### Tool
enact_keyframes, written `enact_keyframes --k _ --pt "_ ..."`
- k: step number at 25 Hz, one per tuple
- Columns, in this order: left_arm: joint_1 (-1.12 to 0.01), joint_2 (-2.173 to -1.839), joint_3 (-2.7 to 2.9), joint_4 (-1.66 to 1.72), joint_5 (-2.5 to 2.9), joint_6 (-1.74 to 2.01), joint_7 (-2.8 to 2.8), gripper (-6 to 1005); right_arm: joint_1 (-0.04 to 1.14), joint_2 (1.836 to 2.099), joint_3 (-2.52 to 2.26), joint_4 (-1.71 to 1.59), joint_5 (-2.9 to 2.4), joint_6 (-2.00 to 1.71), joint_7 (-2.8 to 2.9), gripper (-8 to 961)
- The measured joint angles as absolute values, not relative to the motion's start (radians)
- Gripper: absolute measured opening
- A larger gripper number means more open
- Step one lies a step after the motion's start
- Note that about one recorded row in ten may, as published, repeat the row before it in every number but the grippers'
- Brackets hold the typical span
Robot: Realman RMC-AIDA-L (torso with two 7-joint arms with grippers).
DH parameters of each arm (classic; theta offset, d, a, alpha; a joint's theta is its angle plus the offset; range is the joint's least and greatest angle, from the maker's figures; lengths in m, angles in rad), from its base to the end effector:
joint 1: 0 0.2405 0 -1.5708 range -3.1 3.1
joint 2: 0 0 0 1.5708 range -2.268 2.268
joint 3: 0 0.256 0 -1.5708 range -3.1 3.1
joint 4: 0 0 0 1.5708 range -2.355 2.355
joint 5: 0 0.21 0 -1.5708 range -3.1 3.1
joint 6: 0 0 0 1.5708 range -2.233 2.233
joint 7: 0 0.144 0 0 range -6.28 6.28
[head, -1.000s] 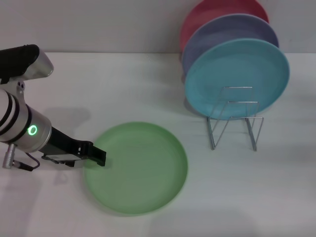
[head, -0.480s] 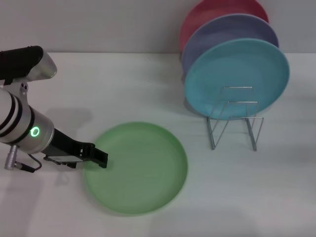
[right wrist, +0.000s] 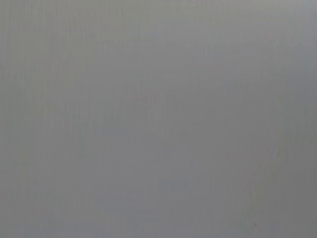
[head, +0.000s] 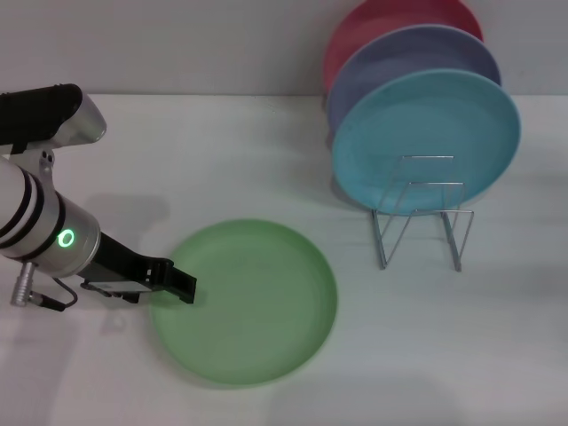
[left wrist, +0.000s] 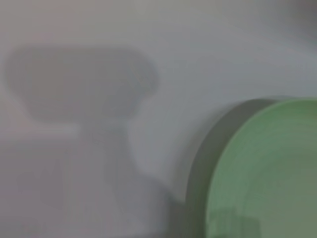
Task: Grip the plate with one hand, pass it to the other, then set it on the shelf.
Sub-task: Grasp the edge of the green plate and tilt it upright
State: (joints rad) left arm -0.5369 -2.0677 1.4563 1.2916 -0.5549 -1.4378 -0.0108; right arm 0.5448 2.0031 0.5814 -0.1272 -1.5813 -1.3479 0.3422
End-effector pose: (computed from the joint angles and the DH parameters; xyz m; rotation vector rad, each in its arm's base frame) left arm -0.2080 0.3497 -0.0141 -2.1211 -1.6130 0.3205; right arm 0.3691 0.3421 0.1249 -1.0990 0.4431 0.7722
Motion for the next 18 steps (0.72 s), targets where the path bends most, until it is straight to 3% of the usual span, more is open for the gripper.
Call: enact_keyframes --k 9,18 --pt "-0.545 -2.068 1.468 1.272 -0.555 -1.426 -0.010 781 0.545 2.003 0.581 -0.127 -1.581 -1.350 0.343 709" --pt "-0.566 -2.068 1.480 1.254 -0.554 -1.426 -0.009 660 0.545 2.001 0.581 -0.127 -1.581 -1.350 0.343 709"
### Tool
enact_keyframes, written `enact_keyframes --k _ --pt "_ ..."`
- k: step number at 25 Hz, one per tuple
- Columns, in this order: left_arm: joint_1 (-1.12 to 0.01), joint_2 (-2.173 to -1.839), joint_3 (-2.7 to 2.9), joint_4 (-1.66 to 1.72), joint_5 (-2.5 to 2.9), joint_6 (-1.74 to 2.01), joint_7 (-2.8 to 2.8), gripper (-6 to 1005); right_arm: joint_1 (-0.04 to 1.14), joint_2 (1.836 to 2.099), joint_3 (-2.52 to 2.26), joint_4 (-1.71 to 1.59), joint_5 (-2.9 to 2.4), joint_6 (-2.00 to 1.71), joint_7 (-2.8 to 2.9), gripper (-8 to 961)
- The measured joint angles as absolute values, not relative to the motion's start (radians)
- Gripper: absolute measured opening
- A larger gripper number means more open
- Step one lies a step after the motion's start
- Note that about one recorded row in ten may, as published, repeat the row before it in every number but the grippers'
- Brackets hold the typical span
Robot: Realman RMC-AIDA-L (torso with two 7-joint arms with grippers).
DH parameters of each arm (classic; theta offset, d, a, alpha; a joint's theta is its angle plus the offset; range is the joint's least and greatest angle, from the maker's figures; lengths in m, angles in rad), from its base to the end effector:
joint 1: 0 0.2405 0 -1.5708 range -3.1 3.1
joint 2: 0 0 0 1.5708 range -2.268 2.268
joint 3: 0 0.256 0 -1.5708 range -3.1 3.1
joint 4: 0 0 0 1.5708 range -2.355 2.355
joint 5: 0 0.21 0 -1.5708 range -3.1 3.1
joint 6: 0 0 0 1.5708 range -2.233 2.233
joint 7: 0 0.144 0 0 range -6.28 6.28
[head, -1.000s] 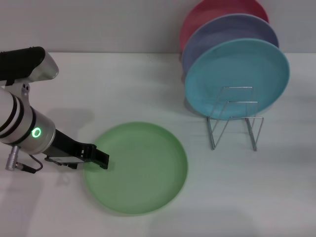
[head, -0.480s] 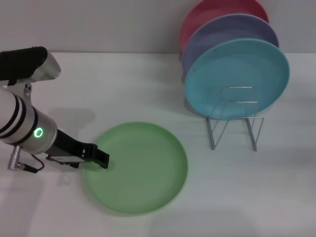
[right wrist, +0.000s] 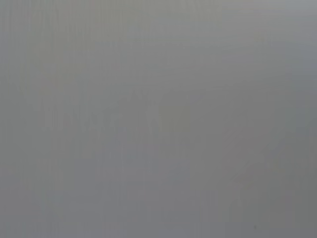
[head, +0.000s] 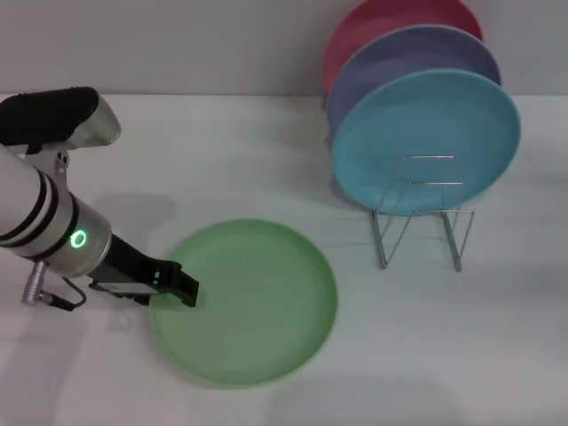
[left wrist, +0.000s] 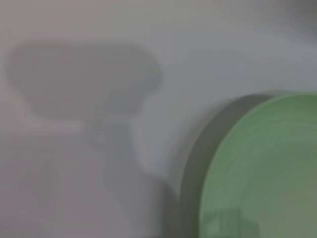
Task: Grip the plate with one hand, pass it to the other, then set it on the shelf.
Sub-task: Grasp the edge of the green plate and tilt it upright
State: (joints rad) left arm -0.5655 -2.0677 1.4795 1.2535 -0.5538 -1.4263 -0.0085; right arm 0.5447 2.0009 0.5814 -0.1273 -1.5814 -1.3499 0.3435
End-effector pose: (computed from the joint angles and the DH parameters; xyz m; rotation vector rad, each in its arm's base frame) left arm -0.2051 0.3522 -0.0218 -2.1429 -1.5927 0.3545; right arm 0.3691 0.3421 0.1261 -1.0983 0.4399 0.7735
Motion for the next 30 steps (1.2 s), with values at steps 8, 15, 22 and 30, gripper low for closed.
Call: enact_keyframes --k 8,15,22,30 --pt "-0.572 -2.067 1.480 1.254 -0.552 -1.430 -0.005 603 0.546 2.000 0.581 -0.127 -1.581 -1.350 0.344 709" --pt "-0.573 -2.065 1.480 1.252 -0.541 -1.429 -0.002 419 0.549 2.000 0.583 -0.127 -1.581 -1.350 0.344 709" --pt "-0.579 -2.065 1.479 1.241 -0.527 -1.426 -0.002 389 0.552 2.000 0.586 -0.126 -1.581 -1.350 0.344 709" --pt "-0.592 -2.065 1.479 1.222 -0.526 -1.424 0.000 363 0.553 2.000 0.588 -0.127 -1.581 -1.350 0.344 709"
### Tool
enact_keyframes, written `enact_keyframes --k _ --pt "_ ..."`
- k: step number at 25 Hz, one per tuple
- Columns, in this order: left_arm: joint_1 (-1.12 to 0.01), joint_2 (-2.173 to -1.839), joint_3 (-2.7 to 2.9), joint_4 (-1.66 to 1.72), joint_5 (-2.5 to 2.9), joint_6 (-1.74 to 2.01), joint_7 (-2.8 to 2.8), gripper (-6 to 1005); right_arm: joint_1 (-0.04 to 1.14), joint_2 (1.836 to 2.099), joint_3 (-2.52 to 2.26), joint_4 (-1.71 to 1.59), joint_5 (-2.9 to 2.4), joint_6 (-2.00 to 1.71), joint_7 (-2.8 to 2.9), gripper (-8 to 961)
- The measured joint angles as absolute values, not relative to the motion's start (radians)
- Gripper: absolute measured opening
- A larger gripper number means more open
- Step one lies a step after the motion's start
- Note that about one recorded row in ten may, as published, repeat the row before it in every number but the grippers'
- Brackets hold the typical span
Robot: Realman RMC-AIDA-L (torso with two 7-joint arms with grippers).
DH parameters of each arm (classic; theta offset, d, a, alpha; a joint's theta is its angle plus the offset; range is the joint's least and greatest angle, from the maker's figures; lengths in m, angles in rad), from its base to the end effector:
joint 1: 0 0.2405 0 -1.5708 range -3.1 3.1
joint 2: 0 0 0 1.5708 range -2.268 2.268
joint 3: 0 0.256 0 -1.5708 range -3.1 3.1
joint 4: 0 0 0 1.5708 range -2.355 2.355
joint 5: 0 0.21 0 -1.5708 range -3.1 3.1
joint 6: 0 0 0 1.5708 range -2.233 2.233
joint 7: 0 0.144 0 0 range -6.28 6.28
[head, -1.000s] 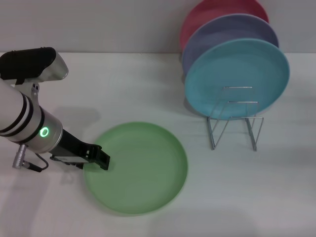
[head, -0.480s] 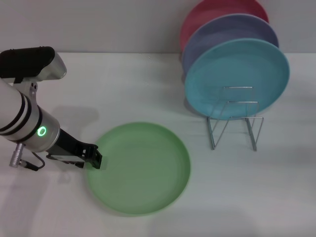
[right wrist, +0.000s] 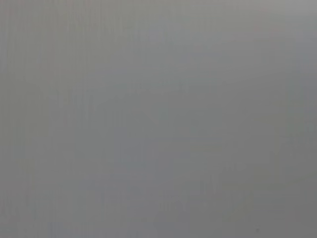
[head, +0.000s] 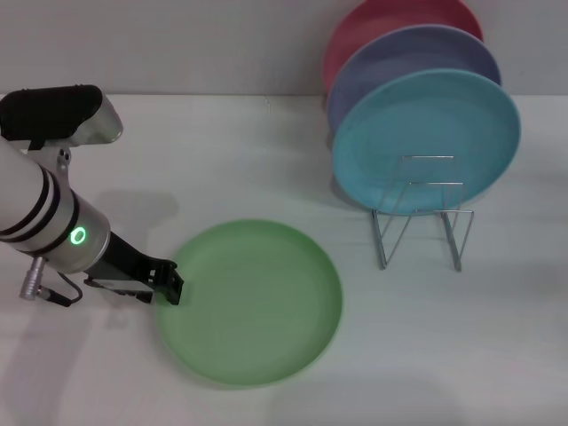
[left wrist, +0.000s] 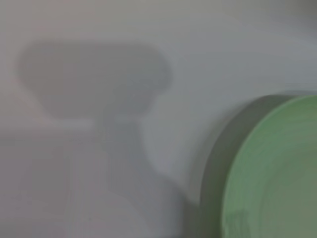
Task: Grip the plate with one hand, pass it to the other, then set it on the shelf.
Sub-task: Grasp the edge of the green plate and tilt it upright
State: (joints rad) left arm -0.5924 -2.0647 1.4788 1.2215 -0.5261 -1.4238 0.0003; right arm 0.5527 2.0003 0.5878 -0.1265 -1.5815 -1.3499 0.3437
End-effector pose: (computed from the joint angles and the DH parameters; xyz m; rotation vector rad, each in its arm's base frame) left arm -0.2067 0.3570 -0.0218 -2.1370 -1.5632 0.3943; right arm 0.3669 0.3448 0.1268 -1.0942 0.4375 0.7812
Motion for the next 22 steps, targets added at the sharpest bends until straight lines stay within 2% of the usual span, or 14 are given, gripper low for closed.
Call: enact_keyframes --k 16,22 --pt "-0.606 -2.066 1.480 1.191 -0.526 -1.410 0.005 300 0.554 2.000 0.591 -0.127 -1.581 -1.350 0.344 709" --pt "-0.608 -2.066 1.480 1.189 -0.526 -1.407 0.005 239 0.554 1.999 0.591 -0.127 -1.581 -1.350 0.344 709"
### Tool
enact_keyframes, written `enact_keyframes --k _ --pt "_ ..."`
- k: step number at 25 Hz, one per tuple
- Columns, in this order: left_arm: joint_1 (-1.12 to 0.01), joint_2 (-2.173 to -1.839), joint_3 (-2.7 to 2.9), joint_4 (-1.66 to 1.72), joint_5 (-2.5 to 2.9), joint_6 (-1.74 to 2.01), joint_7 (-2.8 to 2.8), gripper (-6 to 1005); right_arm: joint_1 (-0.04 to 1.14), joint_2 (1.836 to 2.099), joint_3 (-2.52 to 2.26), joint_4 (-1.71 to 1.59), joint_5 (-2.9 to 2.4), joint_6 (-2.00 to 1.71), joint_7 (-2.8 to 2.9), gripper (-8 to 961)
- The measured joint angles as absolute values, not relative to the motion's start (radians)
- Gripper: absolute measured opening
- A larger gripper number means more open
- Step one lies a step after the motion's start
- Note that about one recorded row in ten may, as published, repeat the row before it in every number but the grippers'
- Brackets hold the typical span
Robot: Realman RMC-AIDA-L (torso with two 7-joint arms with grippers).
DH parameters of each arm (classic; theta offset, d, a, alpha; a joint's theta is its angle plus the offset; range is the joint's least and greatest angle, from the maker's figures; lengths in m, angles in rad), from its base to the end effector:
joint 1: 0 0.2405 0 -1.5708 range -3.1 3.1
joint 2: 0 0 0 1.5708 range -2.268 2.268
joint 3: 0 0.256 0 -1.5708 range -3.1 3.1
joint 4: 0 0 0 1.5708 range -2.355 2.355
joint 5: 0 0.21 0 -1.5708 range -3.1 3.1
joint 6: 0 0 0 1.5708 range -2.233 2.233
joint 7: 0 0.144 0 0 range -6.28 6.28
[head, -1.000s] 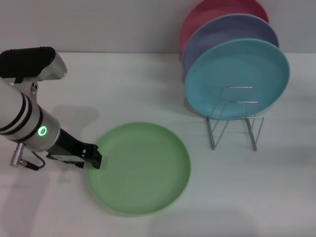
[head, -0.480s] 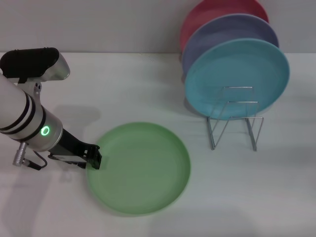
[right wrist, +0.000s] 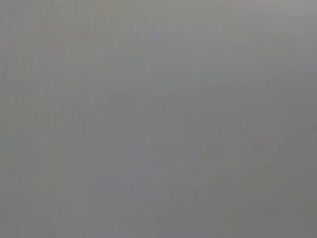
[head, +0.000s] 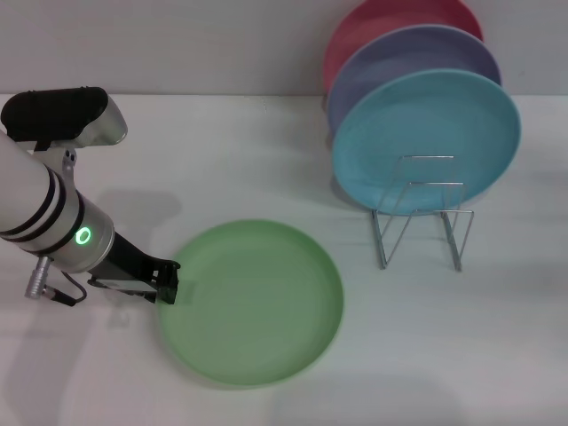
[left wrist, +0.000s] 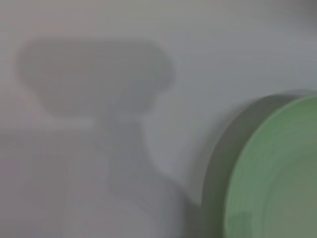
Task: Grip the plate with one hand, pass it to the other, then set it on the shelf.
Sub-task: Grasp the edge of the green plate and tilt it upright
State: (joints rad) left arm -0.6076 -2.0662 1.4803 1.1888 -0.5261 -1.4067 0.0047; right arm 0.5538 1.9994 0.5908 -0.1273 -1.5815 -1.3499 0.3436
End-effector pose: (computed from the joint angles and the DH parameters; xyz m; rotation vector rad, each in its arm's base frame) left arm -0.2076 0.3595 -0.0257 -2.1392 -1.5626 0.4007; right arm 0.3670 0.3450 0.1277 -1.0912 0.4365 0.7811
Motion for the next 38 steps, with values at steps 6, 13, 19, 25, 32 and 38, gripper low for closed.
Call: enact_keyframes --k 6,13,19,25,32,38 --pt "-0.607 -2.066 1.482 1.189 -0.526 -1.403 0.006 184 0.554 1.999 0.590 -0.127 -1.581 -1.350 0.344 709" --pt "-0.607 -2.066 1.481 1.189 -0.526 -1.401 0.023 30 0.553 1.999 0.590 -0.127 -1.581 -1.351 0.344 708" --pt "-0.598 -2.064 1.466 1.196 -0.529 -1.394 0.030 29 0.550 1.999 0.590 -0.127 -1.581 -1.352 0.344 708" --pt "-0.579 -2.064 1.396 1.212 -0.538 -1.356 0.085 29 0.548 1.999 0.591 -0.127 -1.581 -1.352 0.344 708" --pt "-0.537 -2.064 1.345 1.212 -0.553 -1.190 0.147 29 0.544 2.000 0.592 -0.127 -1.579 -1.350 0.342 707" --pt "-0.468 -2.062 1.276 1.210 -0.745 -1.014 0.311 29 0.541 2.005 0.584 -0.127 -1.579 -1.343 0.336 707"
